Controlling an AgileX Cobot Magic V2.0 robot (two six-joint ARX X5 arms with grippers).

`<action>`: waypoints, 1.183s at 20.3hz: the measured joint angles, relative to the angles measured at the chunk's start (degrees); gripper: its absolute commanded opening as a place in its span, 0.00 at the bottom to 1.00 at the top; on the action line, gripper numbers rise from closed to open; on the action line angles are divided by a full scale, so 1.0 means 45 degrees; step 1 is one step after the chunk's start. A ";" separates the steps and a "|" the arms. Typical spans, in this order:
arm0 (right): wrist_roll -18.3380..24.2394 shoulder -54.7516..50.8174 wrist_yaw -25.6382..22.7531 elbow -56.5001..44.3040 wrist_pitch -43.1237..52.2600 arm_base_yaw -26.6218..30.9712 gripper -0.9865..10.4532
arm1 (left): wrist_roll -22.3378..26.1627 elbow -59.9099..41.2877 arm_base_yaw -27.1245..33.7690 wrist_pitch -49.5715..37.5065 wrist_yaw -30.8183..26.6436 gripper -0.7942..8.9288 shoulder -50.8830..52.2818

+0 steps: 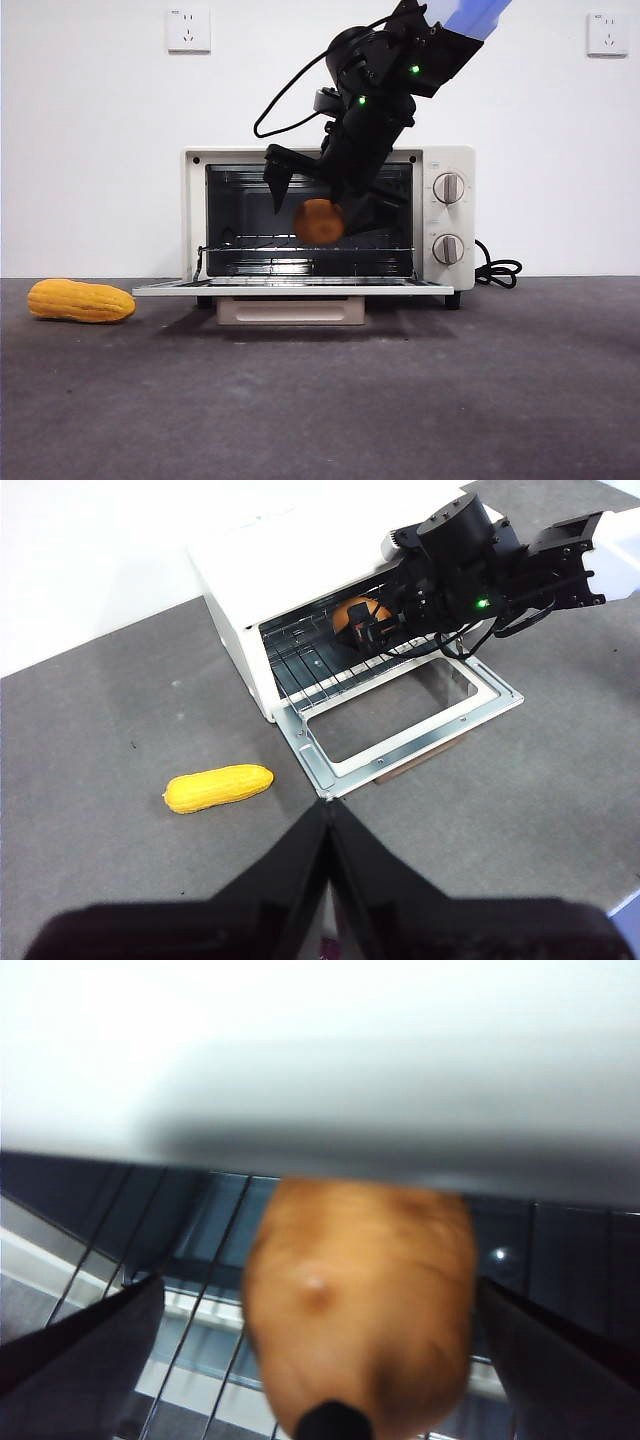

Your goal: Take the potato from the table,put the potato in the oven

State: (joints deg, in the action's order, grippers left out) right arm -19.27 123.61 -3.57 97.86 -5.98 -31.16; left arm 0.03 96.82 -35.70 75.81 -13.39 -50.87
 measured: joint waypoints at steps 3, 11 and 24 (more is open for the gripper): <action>0.0000 0.0000 -0.0117 0.0000 -0.0010 -0.0141 0.58 | 0.0000 0.0000 0.0000 0.0000 0.0000 0.08 0.0000; 0.0000 -0.0058 -0.1287 0.0000 -0.0704 -0.0602 0.58 | 0.0204 0.0000 0.0000 0.0000 0.0000 0.08 0.0000; 0.1185 -0.4192 -0.2506 -0.0005 -0.7970 -0.1642 0.49 | 0.0233 0.0000 0.0000 -0.0005 0.0000 0.08 0.0019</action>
State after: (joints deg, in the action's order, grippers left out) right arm -13.93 104.75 -14.85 97.84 -41.85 -38.54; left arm 1.08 96.82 -35.70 75.79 -13.39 -50.78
